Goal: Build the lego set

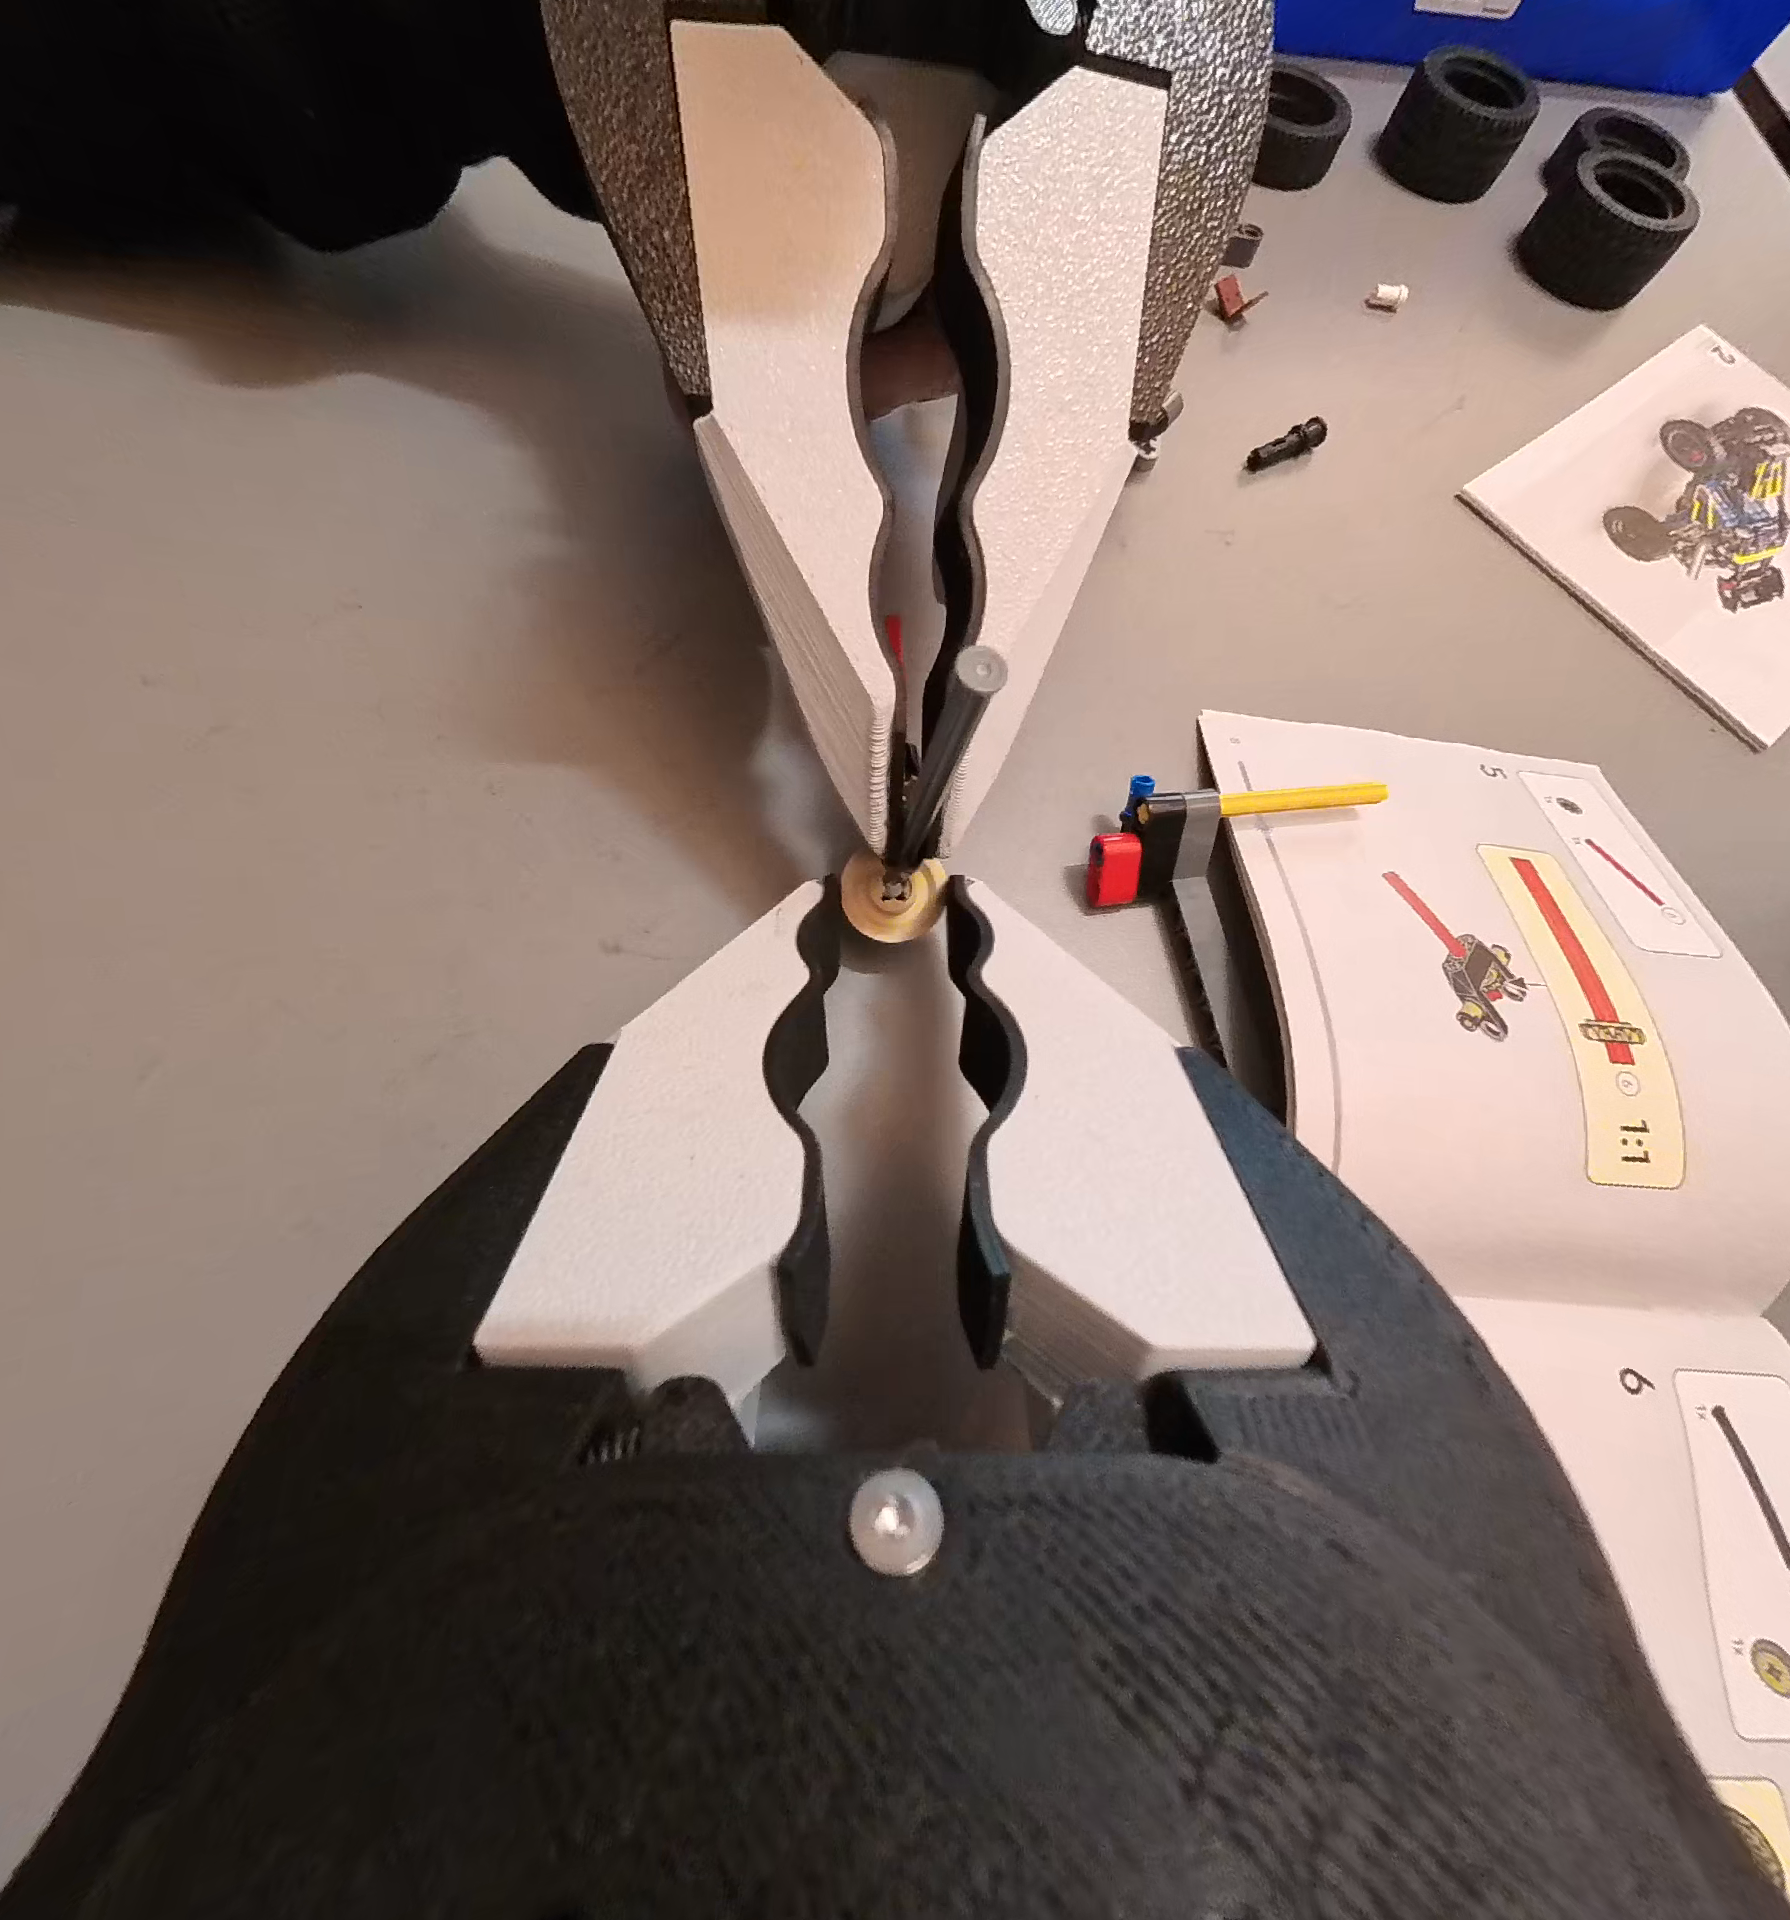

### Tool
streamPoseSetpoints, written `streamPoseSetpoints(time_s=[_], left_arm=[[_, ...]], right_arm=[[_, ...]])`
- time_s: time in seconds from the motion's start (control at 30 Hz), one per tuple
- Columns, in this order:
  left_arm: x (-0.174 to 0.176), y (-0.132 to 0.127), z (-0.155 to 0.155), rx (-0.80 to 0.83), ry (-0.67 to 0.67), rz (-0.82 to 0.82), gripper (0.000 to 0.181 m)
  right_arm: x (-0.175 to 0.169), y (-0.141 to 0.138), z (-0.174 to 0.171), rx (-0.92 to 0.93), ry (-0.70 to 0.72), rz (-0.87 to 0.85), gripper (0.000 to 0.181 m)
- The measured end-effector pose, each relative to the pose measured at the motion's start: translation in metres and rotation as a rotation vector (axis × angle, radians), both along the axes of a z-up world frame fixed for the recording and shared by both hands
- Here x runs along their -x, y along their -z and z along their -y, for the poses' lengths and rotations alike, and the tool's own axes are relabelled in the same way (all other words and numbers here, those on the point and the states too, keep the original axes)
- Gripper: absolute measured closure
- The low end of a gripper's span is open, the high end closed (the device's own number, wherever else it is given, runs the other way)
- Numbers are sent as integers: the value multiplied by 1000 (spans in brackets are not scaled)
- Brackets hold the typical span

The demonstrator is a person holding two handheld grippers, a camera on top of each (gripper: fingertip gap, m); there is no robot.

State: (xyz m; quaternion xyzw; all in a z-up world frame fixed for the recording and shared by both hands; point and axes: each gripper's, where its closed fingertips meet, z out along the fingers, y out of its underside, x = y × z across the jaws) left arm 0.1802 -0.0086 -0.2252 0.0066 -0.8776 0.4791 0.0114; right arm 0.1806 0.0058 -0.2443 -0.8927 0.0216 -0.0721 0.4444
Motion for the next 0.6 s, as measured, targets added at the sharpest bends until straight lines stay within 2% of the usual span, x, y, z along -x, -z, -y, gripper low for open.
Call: streamPoseSetpoints(time_s=[0.6], left_arm=[[-3, -4, -4, 24, -9, 10, 177]], right_arm=[[0, 0, -1, -1, -5, -2, 163]])
